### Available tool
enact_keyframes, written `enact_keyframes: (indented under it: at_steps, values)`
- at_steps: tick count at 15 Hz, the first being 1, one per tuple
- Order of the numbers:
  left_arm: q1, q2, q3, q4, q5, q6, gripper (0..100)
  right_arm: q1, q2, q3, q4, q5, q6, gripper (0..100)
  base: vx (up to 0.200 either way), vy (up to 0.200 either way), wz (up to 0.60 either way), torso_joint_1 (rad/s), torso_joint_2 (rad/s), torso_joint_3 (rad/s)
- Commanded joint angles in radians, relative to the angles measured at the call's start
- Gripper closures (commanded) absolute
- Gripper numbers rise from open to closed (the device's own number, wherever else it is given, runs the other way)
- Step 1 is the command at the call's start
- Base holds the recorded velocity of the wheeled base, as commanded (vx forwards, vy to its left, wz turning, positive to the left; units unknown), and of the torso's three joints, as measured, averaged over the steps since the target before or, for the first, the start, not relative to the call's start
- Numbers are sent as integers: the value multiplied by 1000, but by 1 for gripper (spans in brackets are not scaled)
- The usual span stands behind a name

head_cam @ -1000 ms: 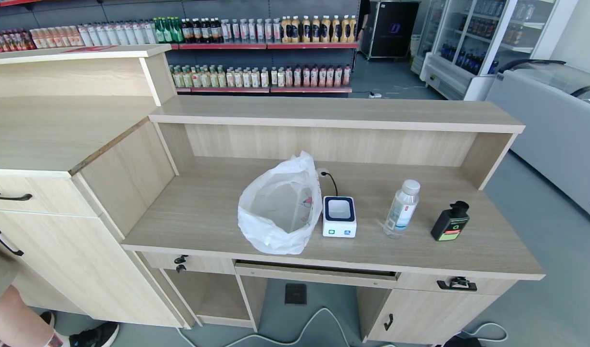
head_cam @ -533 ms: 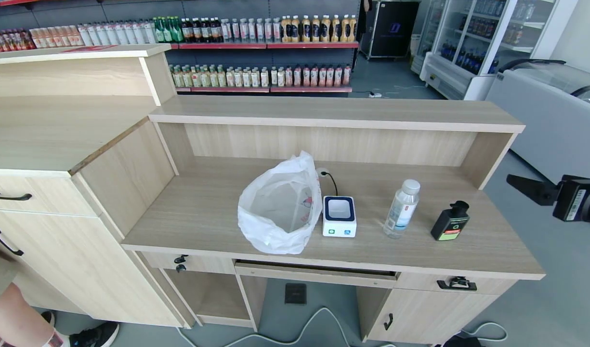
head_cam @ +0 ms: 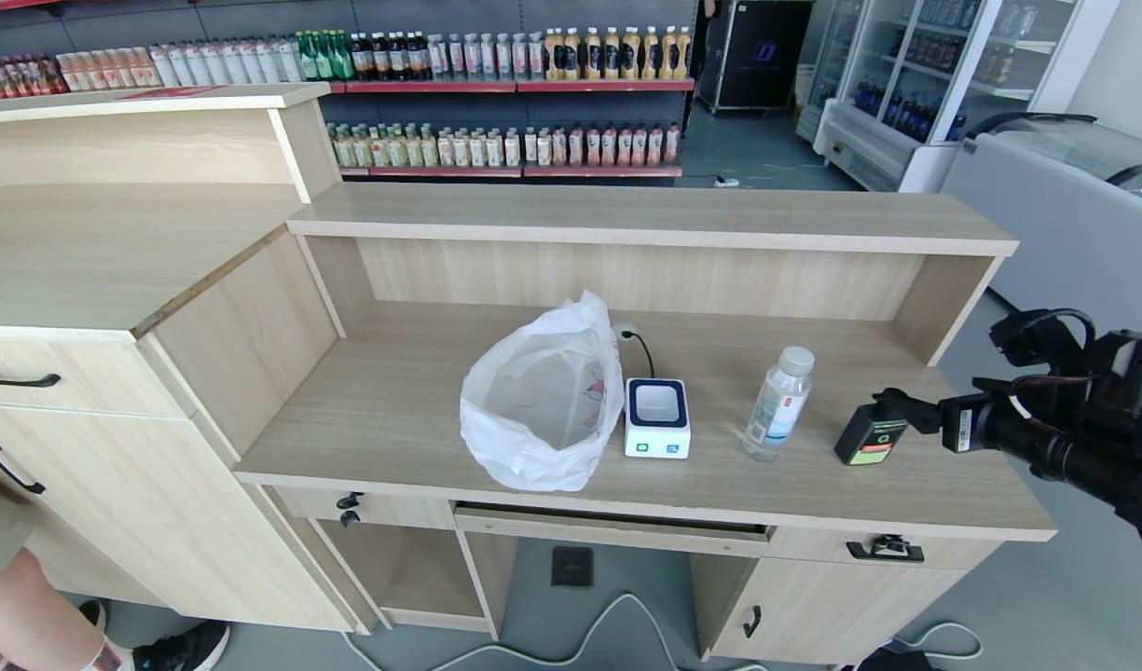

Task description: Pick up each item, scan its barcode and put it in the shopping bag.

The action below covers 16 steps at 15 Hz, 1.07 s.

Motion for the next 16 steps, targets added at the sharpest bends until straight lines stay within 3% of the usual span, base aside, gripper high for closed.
enact_keyframes:
  at_steps: [1, 12, 16]
  values:
    - [0, 0, 0, 0, 0, 0, 0, 0, 124, -1, -40, 4, -8, 0, 0, 0, 0, 0, 0, 0]
    - [0, 0, 0, 0, 0, 0, 0, 86, 346, -66, -262, 148, -10, 0, 0, 0, 0, 0, 0, 0]
    - [0, 0, 0, 0, 0, 0, 0, 101, 415, -115, -307, 149, -19, 0, 0, 0, 0, 0, 0, 0]
